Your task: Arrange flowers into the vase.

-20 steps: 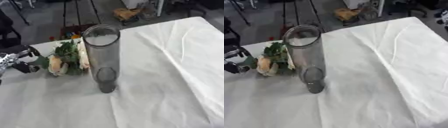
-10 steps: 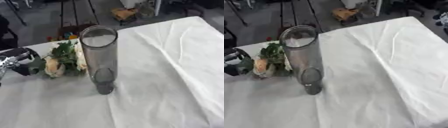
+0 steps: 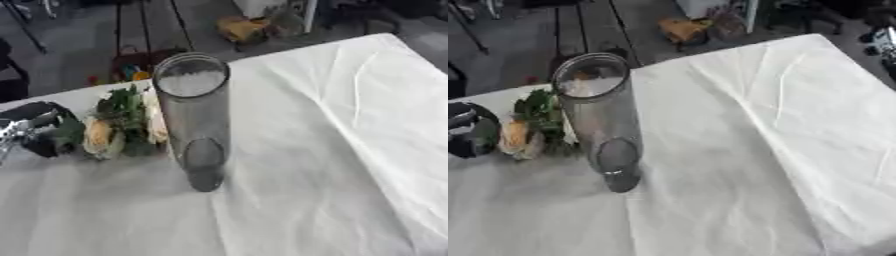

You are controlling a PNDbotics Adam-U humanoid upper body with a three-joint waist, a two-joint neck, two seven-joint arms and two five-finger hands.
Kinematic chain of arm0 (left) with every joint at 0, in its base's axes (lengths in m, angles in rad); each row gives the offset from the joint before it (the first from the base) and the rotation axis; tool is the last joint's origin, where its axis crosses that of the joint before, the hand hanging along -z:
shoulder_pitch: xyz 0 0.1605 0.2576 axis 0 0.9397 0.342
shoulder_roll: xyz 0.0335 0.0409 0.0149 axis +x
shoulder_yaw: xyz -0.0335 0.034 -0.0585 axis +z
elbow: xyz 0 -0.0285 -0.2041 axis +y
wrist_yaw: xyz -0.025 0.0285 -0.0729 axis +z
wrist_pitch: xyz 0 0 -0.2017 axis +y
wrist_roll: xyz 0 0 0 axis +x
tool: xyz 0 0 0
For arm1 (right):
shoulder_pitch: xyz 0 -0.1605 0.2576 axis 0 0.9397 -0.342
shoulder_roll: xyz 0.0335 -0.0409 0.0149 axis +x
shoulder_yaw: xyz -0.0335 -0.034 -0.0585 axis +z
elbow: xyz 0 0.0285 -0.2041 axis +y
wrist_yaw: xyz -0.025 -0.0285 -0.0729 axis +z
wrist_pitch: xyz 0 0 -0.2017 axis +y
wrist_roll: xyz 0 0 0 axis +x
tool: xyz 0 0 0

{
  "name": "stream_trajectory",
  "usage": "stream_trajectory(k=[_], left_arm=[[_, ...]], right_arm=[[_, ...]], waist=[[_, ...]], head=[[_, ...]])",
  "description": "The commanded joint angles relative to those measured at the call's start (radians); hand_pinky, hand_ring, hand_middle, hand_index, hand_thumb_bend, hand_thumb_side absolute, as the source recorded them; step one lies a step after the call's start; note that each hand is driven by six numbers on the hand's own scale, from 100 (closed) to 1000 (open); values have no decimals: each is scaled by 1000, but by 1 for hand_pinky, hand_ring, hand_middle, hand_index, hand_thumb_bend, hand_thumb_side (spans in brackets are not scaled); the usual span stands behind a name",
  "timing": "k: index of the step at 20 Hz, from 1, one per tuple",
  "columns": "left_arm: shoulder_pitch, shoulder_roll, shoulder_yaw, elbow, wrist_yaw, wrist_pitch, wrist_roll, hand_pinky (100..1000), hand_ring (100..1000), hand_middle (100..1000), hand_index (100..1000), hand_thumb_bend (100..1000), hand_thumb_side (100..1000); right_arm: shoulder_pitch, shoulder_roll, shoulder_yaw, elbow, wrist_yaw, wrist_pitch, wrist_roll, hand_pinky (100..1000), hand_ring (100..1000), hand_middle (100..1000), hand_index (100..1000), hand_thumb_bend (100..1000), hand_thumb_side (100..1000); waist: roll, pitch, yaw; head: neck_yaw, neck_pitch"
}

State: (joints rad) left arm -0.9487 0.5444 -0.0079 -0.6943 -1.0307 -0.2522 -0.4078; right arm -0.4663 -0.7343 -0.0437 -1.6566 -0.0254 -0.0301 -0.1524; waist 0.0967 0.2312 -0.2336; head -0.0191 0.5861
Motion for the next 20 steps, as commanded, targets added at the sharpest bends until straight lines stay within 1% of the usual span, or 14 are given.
stream_trajectory(k=[1,4,5,6,8,11,12,15,18,19,20], left_arm=[[-9,15,5,-5,-2,-3,-4,733,694,693,793,333,150],[-6,14,6,-3,-5,3,-1,750,713,726,799,367,184],[-6,15,7,-3,-9,10,6,753,716,732,800,334,191],[-6,16,8,-5,-14,19,17,753,719,745,804,371,193],[-7,16,11,-4,-23,39,42,754,723,751,806,377,202],[-8,15,10,0,-29,50,58,754,723,751,806,377,202],[-8,18,14,1,-30,61,67,747,718,747,804,393,211],[-7,19,17,10,-34,85,82,741,710,739,804,388,213],[-6,17,16,22,-32,91,69,735,701,729,802,381,214],[-5,15,15,25,-32,91,60,714,680,707,798,376,214],[-5,14,15,27,-31,92,52,714,680,707,798,376,214]], right_arm=[[-15,-20,-11,-8,-3,-5,3,707,740,772,851,100,822],[-15,-20,-11,-7,-3,-6,5,708,740,772,852,100,822],[-14,-20,-11,-7,-3,-6,5,708,740,772,852,100,822],[-14,-21,-12,-7,-3,-6,5,708,740,772,852,100,822],[-15,-21,-11,-6,-3,-7,6,708,740,772,852,100,822],[-15,-21,-11,-6,-3,-7,7,708,740,772,852,100,822],[-14,-21,-11,-6,-3,-7,7,708,741,772,852,100,823],[-14,-21,-12,-5,-3,-8,8,709,741,772,853,100,821],[-15,-20,-11,-5,-4,-9,9,709,741,772,852,100,821],[-15,-20,-11,-5,-4,-9,10,709,741,772,853,100,821],[-16,-19,-11,-5,-4,-10,11,709,741,772,853,100,821]], waist=[[-6,-14,0],[-6,-13,1],[-6,-13,1],[-6,-13,1],[-6,-14,2],[-6,-14,2],[-7,-14,3],[-6,-15,5],[-6,-14,5],[-6,-13,4],[-6,-13,4]], head=[[-2,-14],[-3,-16],[-4,-17],[-5,-17],[-5,-16],[-5,-15],[-6,-14],[-6,-13],[-7,-14],[-7,-15],[-7,-16]])
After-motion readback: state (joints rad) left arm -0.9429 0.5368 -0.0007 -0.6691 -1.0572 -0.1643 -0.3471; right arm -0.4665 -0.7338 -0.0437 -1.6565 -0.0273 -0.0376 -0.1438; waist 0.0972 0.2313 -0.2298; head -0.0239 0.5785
